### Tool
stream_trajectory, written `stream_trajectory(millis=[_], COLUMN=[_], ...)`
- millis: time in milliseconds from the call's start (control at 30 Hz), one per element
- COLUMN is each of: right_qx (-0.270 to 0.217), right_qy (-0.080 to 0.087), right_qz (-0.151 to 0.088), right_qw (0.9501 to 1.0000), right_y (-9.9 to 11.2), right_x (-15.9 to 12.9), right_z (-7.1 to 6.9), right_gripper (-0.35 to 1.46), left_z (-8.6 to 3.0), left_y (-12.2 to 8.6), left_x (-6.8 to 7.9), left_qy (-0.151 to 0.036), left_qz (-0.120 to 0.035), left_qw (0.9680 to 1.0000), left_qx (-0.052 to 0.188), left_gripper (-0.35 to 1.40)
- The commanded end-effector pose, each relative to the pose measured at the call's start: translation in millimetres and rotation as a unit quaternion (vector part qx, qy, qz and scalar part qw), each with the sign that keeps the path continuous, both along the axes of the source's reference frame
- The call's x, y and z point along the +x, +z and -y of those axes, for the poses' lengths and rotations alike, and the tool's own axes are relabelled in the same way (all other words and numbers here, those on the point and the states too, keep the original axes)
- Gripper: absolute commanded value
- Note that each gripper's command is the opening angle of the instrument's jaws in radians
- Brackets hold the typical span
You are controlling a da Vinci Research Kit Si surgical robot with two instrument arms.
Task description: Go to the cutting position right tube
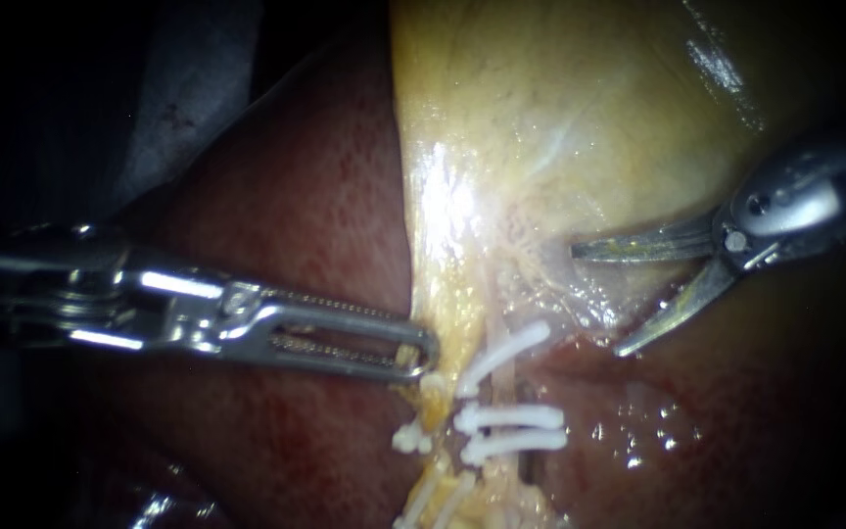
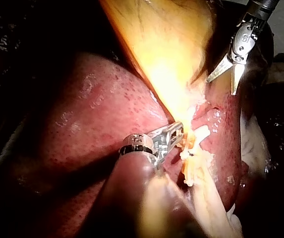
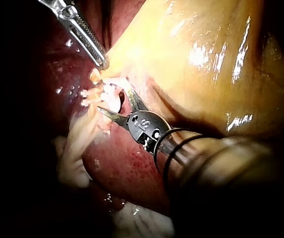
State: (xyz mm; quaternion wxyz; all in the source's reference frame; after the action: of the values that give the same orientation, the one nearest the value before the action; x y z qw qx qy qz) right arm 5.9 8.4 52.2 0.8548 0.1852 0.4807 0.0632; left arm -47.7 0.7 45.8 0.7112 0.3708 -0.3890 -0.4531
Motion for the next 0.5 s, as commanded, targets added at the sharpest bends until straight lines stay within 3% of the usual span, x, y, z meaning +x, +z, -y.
stream_trajectory(millis=[33, 133, 367, 500], right_qx=[0.0, -0.003, 0.041, 0.07], right_qy=[0.0, -0.001, 0.019, 0.014], right_qz=[0.0, -0.001, 0.009, 0.037], right_qw=[1.0, 1.0, 0.999, 0.9967], right_y=[0.0, -0.3, -0.3, 0.6], right_x=[0.0, -0.1, 0.2, 0.4], right_z=[0.0, 0.5, 1.4, 2.7], right_gripper=[1.43, 1.4, 1.36, 1.33], left_z=[0.0, -0.1, -0.6, -1.3], left_y=[0.0, -0.2, -1.0, -2.0], left_x=[0.0, 0.1, 1.0, 2.1], left_qy=[0.0, 0.0, 0.004, 0.001], left_qz=[0.0, 0.0, 0.004, 0.004], left_qw=[1.0, 1.0, 1.0, 1.0], left_qx=[0.0, 0.001, 0.004, 0.004], left_gripper=[-0.35, -0.35, -0.35, -0.35])
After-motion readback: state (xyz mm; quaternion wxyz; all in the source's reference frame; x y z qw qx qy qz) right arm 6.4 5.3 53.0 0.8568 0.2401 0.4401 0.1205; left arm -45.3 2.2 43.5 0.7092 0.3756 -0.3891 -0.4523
